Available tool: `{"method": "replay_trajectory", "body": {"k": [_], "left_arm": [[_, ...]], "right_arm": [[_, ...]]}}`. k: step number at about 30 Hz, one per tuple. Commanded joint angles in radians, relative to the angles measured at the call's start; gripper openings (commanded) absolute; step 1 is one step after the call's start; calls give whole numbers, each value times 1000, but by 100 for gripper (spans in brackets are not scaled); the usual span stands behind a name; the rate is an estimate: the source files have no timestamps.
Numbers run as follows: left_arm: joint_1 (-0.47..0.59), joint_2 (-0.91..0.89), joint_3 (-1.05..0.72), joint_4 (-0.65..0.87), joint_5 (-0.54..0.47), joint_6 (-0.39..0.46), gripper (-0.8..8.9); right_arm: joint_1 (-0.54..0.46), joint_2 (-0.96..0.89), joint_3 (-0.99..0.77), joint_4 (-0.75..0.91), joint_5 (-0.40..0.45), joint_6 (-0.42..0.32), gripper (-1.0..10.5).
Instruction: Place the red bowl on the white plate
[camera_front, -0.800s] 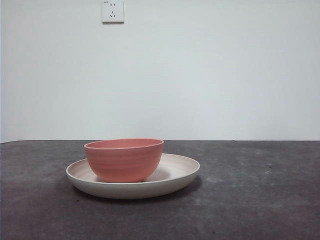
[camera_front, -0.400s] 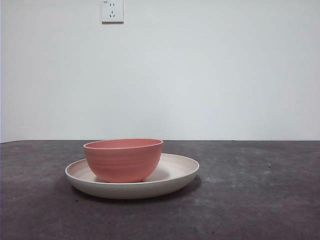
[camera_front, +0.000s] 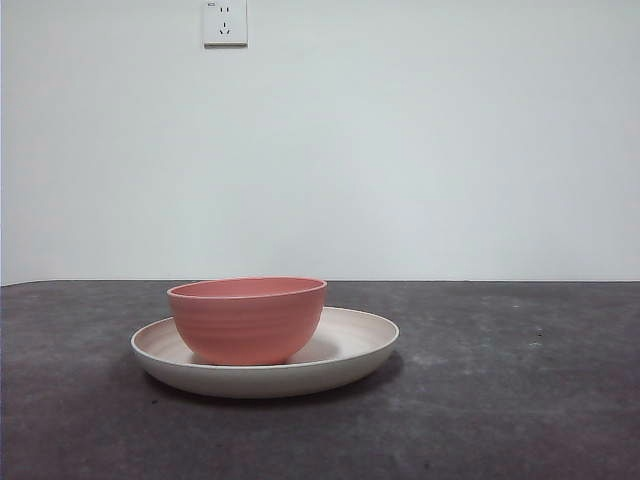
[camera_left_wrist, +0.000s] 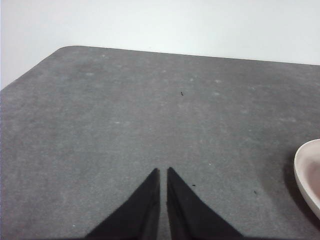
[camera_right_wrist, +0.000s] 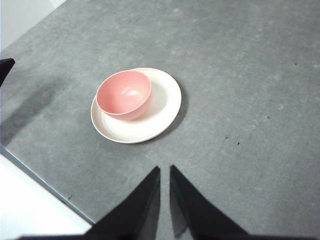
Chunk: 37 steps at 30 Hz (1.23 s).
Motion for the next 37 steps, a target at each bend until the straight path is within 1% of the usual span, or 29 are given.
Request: {"method": "replay_trajectory", "body": {"k": [1, 18, 20, 22, 23, 24, 25, 26, 27, 28, 30, 33, 37], "left_arm": [[-3, -2, -21, -6, -2, 8, 24], [-3, -2, -21, -6, -2, 8, 24], [-2, -2, -20, -6, -2, 8, 24], [-2, -2, -20, -6, -2, 8, 24], [-2, -2, -20, -6, -2, 8, 24], [-2, -2, -20, -6, -2, 8, 24], [-2, -2, -20, -6, -2, 8, 24], [-2, -2, -20, -6, -2, 8, 24], [-2, -2, -20, -6, -2, 8, 24], [-2, -2, -20, -6, -2, 8, 24], [-2, -2, -20, -6, -2, 8, 24], [-2, -2, -20, -6, -2, 8, 24], [-2, -2, -20, -6, -2, 8, 24]], "right_arm": [[5, 5, 8, 10, 0, 4, 27], [3, 4, 6, 16, 2, 3, 27], [-25, -6, 0, 23, 1, 2, 27], [-66, -22, -37, 64, -30, 1, 27], [-87, -37, -64, 92, -48, -14, 27], [-117, -63, -111, 150, -52, -55, 27], [-141, -90, -155, 208, -51, -64, 27], [-164, -121, -208, 277, -48, -71, 27], [-193, -166, -288, 376, -44, -94, 27], [-211, -198, -347, 439, -36, -116, 27], [-257, -282, -496, 599, -6, -148, 27], [-336, -415, -714, 789, 4, -154, 27], [-422, -552, -902, 873, 3, -152, 27]]}}
